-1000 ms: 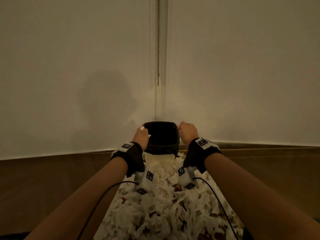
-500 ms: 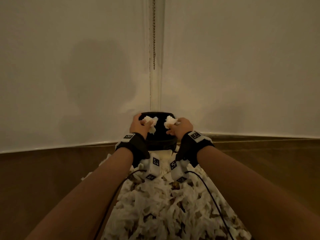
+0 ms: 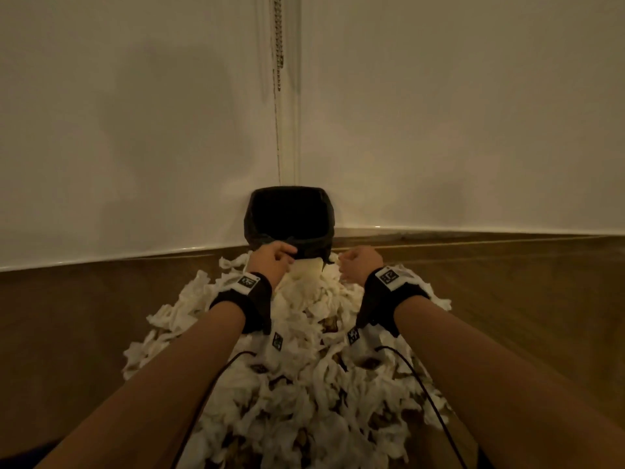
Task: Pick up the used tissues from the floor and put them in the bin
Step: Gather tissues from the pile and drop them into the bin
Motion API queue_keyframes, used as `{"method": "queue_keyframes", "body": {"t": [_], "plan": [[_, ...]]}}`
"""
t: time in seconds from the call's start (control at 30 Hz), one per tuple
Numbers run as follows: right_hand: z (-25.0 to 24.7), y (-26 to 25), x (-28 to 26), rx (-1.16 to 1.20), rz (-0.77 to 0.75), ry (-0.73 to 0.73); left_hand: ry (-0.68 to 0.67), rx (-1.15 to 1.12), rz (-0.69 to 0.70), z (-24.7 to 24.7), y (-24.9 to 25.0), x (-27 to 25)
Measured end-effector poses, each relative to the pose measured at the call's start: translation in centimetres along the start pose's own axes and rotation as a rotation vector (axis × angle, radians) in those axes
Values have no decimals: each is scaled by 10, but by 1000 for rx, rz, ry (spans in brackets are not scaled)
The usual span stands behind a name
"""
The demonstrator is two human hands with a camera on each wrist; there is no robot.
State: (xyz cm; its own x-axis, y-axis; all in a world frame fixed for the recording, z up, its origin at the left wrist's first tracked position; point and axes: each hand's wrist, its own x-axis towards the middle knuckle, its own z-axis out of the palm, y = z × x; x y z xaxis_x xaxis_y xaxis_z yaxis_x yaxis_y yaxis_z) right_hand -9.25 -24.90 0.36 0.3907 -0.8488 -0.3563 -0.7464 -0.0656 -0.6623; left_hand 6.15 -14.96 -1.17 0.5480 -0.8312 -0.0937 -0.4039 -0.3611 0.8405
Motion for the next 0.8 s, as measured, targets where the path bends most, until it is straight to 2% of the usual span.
{"method": "queue_keyframes", "body": {"t": [0.07, 0.13, 0.23, 0.3, 0.37, 0.47, 0.57, 0.67, 0.73, 0.8], "plan": [[10, 25, -13, -268, 2, -7, -149, 222, 3, 13, -12, -20], [19, 45, -27, -385, -18, -26, -276, 451, 24, 26, -25, -39], [33, 70, -40, -587, -49, -133, -450, 687, 72, 45, -45, -66], [44, 84, -46, -715, -57, -236, -528, 848, 104, 56, -61, -83], [54, 96, -45, -741, -30, -313, -551, 972, 134, 65, -76, -93], [72, 117, -35, -698, 5, -383, -558, 961, 81, 69, -89, -99], [92, 135, -28, -668, 25, -391, -611, 978, 40, 71, -96, -98], [106, 147, -27, -735, -24, -364, -669, 1034, 42, 73, -105, -92], [110, 150, -24, -666, 36, -373, -705, 1058, 56, 75, -110, -90], [110, 149, -23, -625, 24, -377, -698, 1094, 98, 77, -113, -89]]}}
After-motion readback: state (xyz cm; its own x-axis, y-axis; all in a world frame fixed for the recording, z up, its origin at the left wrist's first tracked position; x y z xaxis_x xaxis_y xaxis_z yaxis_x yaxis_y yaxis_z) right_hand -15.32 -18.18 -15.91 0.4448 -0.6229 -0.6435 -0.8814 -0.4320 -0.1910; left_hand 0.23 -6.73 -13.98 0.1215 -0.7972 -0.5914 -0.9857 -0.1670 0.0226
